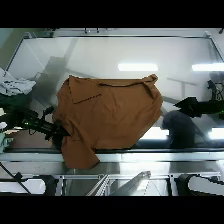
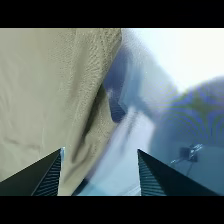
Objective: Fold the shirts.
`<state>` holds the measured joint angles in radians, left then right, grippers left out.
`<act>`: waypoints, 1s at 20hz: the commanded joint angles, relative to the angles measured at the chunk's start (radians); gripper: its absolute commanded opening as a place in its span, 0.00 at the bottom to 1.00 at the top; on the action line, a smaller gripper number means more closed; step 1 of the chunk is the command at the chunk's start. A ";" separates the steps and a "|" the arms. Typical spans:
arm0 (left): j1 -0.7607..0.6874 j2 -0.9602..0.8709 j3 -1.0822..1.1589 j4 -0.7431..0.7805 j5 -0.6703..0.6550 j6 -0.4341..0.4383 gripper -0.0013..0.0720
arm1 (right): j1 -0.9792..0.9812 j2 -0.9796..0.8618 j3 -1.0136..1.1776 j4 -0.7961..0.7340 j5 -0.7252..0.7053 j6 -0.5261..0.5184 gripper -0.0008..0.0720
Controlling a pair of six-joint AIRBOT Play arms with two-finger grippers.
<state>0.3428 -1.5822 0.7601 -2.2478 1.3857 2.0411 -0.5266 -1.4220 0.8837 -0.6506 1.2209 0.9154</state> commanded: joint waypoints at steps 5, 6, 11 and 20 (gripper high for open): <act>-0.002 0.000 0.116 -0.008 0.123 -0.025 0.06 | 0.000 0.000 0.000 -0.002 0.003 0.012 0.73; -0.002 0.000 0.137 -0.010 0.134 -0.032 0.06 | 0.000 0.000 0.000 -0.012 0.001 0.013 0.73; -0.002 0.000 0.166 -0.055 0.167 -0.035 0.06 | 0.000 0.000 -0.001 -0.166 0.064 0.114 0.69; -0.002 0.000 0.165 -0.056 0.169 -0.025 0.06 | 0.117 -0.009 -0.102 -0.161 -0.132 0.121 0.68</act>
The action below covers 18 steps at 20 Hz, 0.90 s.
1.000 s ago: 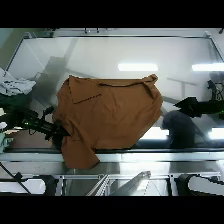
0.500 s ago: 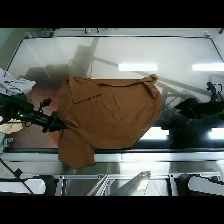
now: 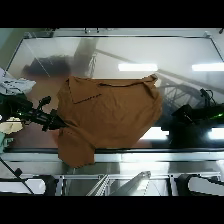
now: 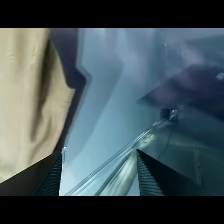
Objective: Fold the shirts.
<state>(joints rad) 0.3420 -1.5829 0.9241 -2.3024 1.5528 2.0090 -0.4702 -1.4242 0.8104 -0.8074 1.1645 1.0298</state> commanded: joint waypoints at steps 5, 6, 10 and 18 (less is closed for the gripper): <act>-0.001 0.001 0.001 -0.002 0.003 0.018 0.06 | 0.241 -0.063 -0.029 0.048 -0.175 0.026 0.65; -0.001 0.001 0.001 -0.002 0.003 0.018 0.06 | 0.269 -0.082 -0.028 0.052 -0.189 0.046 0.65; -0.001 0.001 0.002 -0.003 0.003 0.026 0.06 | 0.340 -0.116 -0.028 0.132 -0.187 0.040 0.48; -0.001 0.100 0.003 -0.282 0.162 0.114 0.05 | 0.253 0.063 -0.024 0.455 0.227 -0.195 0.04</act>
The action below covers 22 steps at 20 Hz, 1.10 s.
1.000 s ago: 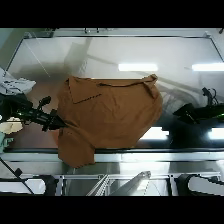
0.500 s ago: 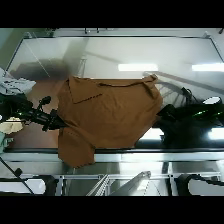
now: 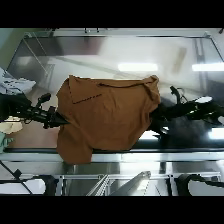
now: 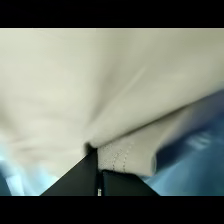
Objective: Fold the shirts.
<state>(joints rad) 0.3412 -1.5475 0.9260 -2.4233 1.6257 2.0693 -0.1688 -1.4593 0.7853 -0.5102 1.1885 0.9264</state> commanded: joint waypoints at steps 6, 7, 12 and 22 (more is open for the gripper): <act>0.000 0.612 0.079 -0.570 0.212 0.218 0.05 | -0.304 0.721 0.009 0.688 0.439 -0.269 0.04; 0.000 0.707 0.160 -0.573 0.200 0.206 0.05 | -0.358 0.818 0.028 0.742 0.399 -0.285 0.04; 0.148 0.826 0.721 -0.514 -0.004 0.233 0.05 | -0.565 1.080 0.198 0.688 0.038 -0.387 0.04; -0.164 0.000 0.785 -0.209 -0.016 0.115 0.05 | -0.218 0.507 0.105 0.435 -0.163 -0.420 0.04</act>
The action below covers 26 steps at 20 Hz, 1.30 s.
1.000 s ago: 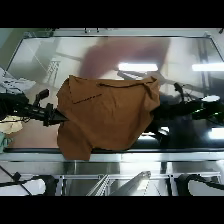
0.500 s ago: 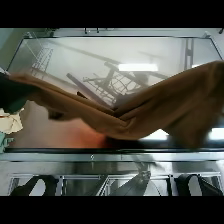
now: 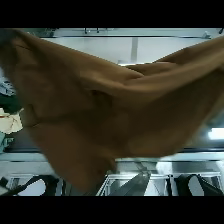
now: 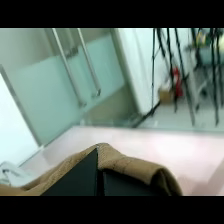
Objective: Fold the shirts.
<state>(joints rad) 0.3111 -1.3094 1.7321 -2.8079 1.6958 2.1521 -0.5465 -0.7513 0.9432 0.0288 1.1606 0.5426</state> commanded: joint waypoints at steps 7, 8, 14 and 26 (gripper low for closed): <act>-0.254 -0.830 0.354 0.302 -0.247 -0.086 0.03 | 0.347 -0.738 -0.027 -0.138 -0.574 -0.090 0.04; -0.244 -0.850 0.376 0.295 -0.255 -0.096 0.13 | 0.341 -0.758 -0.021 -0.138 -0.575 -0.093 0.04; -0.132 -0.758 0.330 0.282 -0.254 -0.164 0.42 | 0.246 -0.689 0.005 -0.142 -0.454 -0.109 0.46; -0.099 -0.663 0.279 0.269 -0.076 -0.249 0.42 | 0.194 -0.581 0.003 -0.404 -0.018 0.300 0.46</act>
<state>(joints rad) 0.2195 -1.9759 1.9961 -2.5404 1.5749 1.9438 -0.3504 -1.3544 0.9470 -0.3191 0.9951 0.7403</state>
